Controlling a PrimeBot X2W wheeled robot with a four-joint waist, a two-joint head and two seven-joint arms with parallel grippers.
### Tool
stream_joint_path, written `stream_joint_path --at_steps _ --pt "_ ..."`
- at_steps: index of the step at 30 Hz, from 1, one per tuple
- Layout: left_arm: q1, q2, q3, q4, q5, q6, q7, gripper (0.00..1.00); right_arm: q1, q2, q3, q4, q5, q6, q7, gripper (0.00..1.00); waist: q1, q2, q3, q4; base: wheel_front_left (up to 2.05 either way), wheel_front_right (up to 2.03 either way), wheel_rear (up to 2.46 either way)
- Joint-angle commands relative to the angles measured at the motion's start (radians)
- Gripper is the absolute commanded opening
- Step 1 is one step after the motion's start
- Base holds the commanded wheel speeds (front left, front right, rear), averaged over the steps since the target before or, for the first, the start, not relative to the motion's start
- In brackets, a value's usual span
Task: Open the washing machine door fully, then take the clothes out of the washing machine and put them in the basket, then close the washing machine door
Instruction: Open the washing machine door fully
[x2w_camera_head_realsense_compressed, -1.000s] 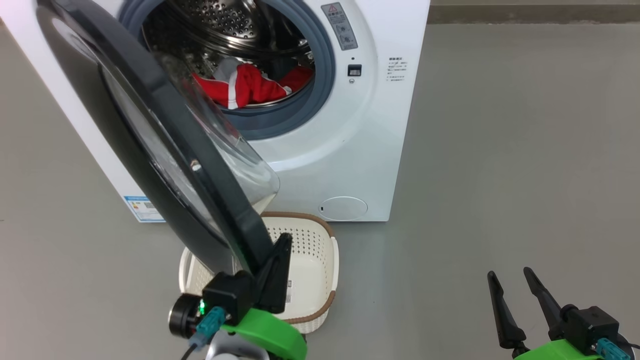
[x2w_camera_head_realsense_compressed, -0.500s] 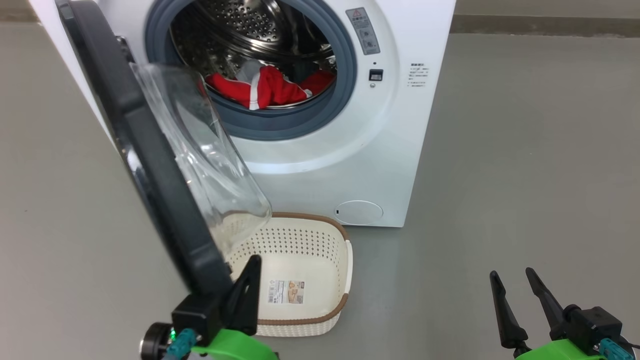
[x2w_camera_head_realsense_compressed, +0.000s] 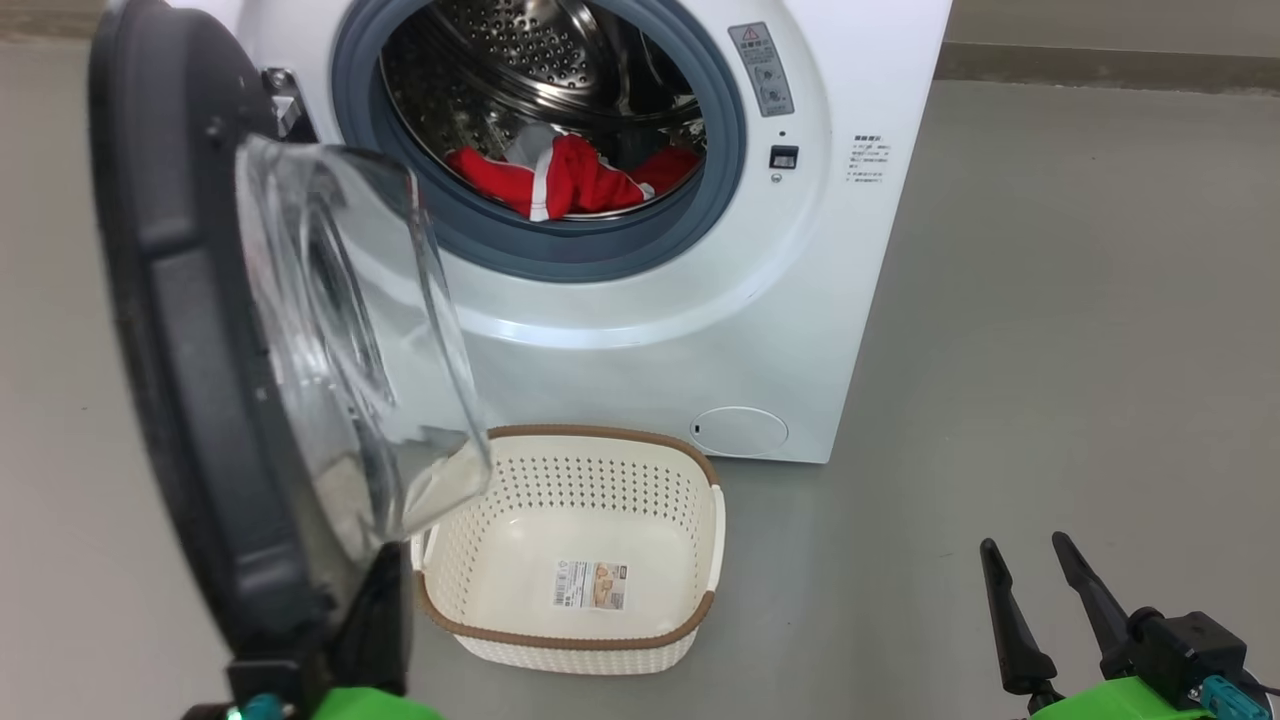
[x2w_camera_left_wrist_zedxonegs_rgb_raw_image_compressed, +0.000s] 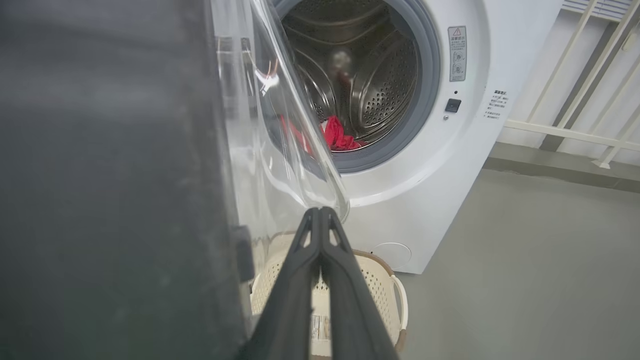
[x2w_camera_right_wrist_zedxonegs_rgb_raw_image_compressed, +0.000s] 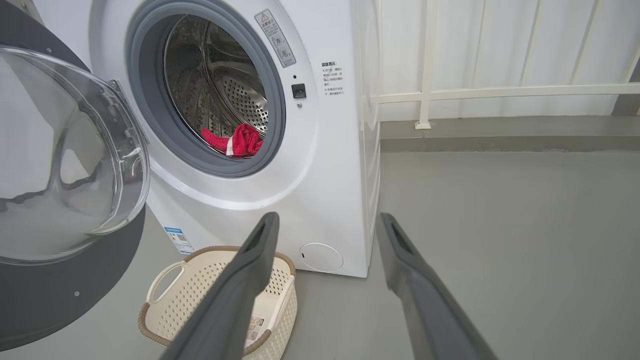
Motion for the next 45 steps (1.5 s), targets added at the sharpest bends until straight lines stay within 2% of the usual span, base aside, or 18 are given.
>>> stream_joint_path --at_steps 1,11,22,34,45 --pt "-0.017 0.043 0.069 -0.016 -0.01 0.02 -0.011 0.0 -0.032 -0.013 0.024 -0.027 -0.014 0.003 -0.013 1.0 0.0 -0.0001 -0.001 0.001 0.0 0.0 0.0" --pt "0.051 0.085 0.18 -0.05 -0.046 0.066 -0.029 0.0 -0.034 -0.013 0.018 -0.034 -0.02 0.003 -0.007 1.0 0.0 -0.0001 0.005 0.012 0.0 0.0 0.0" --pt "0.068 0.114 0.308 -0.055 -0.064 0.076 -0.043 0.0 -0.04 -0.013 0.003 -0.056 -0.036 0.003 0.01 1.0 0.0 -0.0001 0.024 0.025 0.0 0.0 0.0" --pt "0.015 0.147 0.486 0.023 -0.066 0.011 -0.045 0.0 -0.056 -0.013 -0.01 -0.096 -0.056 0.003 0.041 1.0 0.0 -0.0001 0.064 0.024 0.0 0.0 0.0" --pt "-0.053 0.133 0.642 0.147 -0.014 -0.059 -0.045 0.0 -0.067 -0.013 -0.011 -0.112 -0.063 0.003 0.054 1.0 0.0 -0.0001 0.084 0.013 0.0 0.0 0.0"
